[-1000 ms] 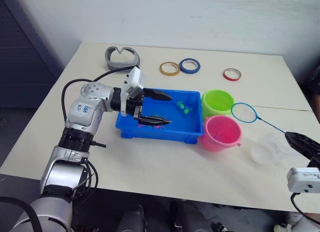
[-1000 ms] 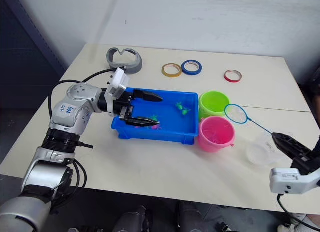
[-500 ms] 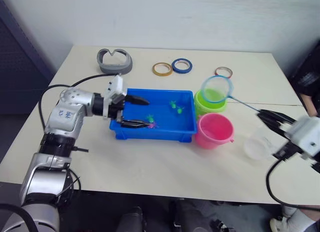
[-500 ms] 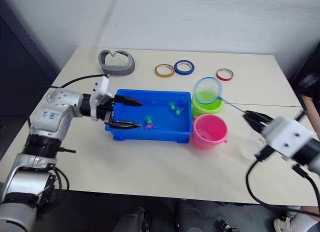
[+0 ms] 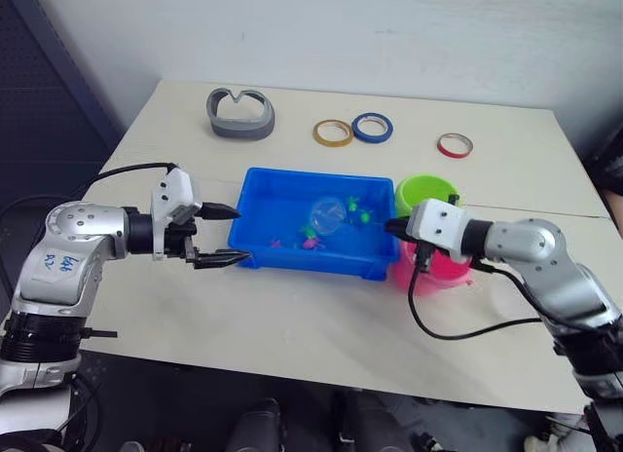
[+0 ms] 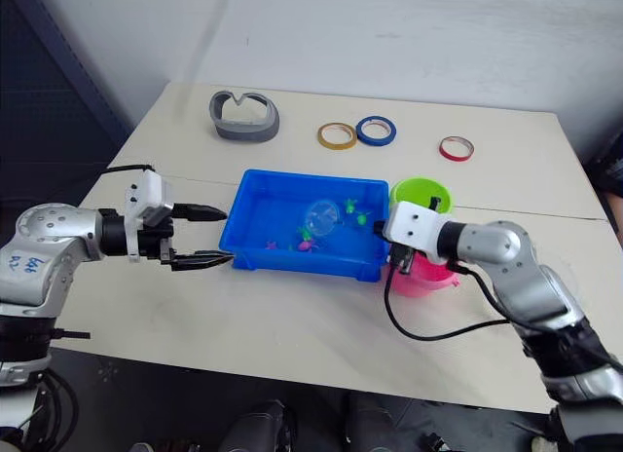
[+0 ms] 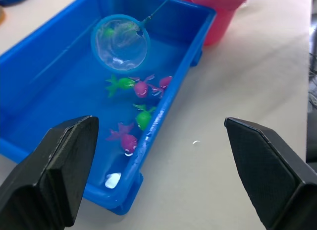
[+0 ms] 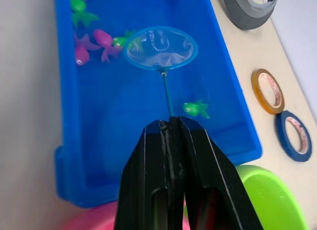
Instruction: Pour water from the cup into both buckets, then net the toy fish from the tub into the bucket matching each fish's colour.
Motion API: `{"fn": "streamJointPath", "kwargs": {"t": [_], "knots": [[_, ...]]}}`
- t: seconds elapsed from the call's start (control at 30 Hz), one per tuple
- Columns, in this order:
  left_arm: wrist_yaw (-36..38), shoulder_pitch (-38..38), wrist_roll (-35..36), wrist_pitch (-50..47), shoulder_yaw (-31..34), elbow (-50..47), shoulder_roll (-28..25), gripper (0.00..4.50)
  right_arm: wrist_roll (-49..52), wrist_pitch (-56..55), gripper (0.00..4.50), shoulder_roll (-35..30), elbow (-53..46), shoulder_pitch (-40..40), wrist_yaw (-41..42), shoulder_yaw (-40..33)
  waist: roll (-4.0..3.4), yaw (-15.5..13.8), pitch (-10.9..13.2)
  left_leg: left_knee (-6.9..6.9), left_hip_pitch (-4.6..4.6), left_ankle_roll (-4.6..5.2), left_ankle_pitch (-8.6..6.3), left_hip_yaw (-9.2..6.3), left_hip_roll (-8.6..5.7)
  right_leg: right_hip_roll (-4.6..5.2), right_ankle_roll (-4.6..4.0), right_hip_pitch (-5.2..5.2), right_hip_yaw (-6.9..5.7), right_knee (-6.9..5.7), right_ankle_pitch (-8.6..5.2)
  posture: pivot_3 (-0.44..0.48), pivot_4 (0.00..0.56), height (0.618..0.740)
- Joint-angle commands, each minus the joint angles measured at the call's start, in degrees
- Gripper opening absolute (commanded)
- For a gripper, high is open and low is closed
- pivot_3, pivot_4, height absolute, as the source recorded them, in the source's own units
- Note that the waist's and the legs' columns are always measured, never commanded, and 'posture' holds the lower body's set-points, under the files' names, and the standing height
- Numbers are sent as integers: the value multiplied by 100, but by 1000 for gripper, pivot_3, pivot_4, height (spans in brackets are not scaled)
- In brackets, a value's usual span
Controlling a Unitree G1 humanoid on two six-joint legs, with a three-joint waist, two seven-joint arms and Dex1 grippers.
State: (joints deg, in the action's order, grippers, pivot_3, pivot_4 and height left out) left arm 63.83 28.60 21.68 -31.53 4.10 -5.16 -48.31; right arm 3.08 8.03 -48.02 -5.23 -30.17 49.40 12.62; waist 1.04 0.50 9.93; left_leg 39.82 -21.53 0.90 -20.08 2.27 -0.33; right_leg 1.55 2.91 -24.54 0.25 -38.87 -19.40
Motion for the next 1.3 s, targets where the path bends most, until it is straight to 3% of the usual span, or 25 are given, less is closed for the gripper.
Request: {"fn": "streamJointPath", "kwargs": {"t": [0.03, 0.27, 0.5, 1.03, 1.3], "knots": [[-144, -131, 132, -185, 234, -392, -163, 4443, -117, -315, 0, 14, 119, -79, 248, -29, 0, 0, 0, 0, 0, -1, 0, 0, 0, -1, 0, 0, 0, 0, 0, 0, 150, 740], [-330, -311, 296, -456, 396, -704, -310, 4443, 366, -404, 0, 206, -22, -123, 390, -591, 0, 69, 0, 5, 1, -2, 0, 0, 0, -1, 0, -1, 0, -7, 0, 0, 150, 740], [-462, -321, 365, -482, 377, -781, -269, 4443, 387, -514, 0, 349, -97, -111, 780, -410, 0, 119, 0, 4, 4, -4, 1, -1, 0, -2, 0, 0, 0, -12, 0, 0, 150, 740], [-497, -195, 420, -487, 352, -754, -301, 4443, -462, -1083, 0, 709, 259, -161, 557, -102, 0, 112, 0, 4, 4, -5, 1, -1, 0, -2, 0, 0, 0, -12, 0, 0, 150, 740], [-469, -161, 427, -486, 410, -733, -360, 4443, -927, -1930, 0, 646, 839, -260, 429, -28, 0, 115, 0, 4, 4, -5, 1, -1, 0, -2, 0, 0, 0, -13, 0, 0, 150, 740]]}}
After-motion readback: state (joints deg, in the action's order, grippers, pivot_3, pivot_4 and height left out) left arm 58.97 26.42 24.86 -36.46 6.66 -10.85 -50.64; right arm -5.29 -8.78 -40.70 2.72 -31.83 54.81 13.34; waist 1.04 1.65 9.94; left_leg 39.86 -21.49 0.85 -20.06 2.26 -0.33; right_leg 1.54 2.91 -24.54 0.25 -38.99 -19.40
